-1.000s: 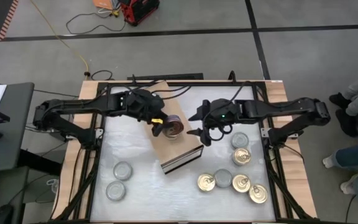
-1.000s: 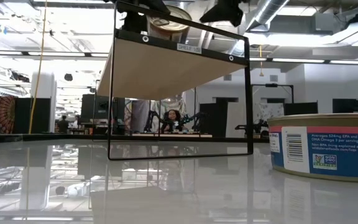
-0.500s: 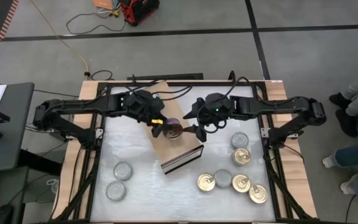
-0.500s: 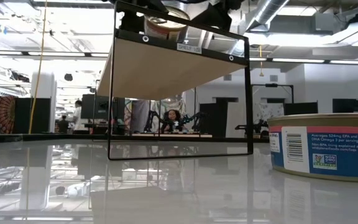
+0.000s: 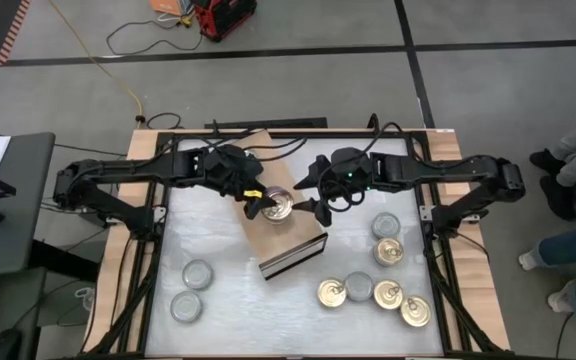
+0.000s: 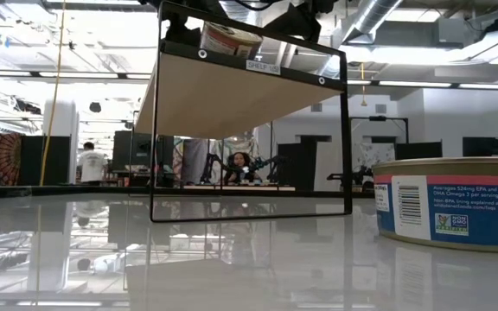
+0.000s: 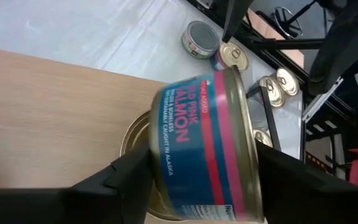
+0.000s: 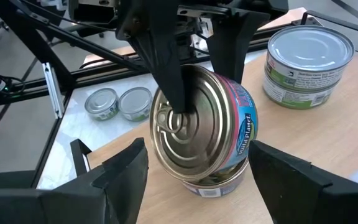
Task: Stack canned seafood by type on shelf
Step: Stack the blue tuna can on top of the other blue tuna can on the shelf
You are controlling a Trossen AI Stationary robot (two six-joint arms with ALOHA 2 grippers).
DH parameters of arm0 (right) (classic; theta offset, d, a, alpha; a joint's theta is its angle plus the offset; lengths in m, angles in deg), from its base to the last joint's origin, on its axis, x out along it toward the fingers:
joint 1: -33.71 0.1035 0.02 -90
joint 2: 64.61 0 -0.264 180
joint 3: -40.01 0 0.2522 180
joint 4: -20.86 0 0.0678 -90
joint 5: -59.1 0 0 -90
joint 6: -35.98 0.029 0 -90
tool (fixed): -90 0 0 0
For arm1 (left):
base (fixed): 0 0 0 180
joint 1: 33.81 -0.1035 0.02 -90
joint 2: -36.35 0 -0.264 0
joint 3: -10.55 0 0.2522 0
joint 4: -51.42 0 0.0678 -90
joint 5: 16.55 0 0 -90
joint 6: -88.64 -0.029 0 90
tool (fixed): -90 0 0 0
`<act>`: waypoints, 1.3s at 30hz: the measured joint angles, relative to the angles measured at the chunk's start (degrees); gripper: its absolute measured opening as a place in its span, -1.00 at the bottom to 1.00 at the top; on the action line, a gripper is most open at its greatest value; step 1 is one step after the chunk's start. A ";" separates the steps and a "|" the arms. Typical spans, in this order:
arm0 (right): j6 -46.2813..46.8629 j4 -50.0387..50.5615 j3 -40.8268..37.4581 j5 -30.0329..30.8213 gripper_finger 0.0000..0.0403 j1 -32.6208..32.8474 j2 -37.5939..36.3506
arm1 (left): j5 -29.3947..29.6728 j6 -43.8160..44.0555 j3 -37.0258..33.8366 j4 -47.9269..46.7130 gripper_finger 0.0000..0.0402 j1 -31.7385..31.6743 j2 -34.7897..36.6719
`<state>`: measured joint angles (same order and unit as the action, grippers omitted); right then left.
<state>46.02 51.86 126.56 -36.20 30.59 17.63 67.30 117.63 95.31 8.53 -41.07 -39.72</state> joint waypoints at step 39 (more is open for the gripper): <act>1.05 0.72 0.00 -0.72 0.50 0.00 0.00 | -2.51 -9.66 1.86 -5.94 0.53 0.00 0.04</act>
<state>47.07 52.58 126.56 -36.92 30.59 17.63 64.79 107.97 97.17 2.60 -41.07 -39.67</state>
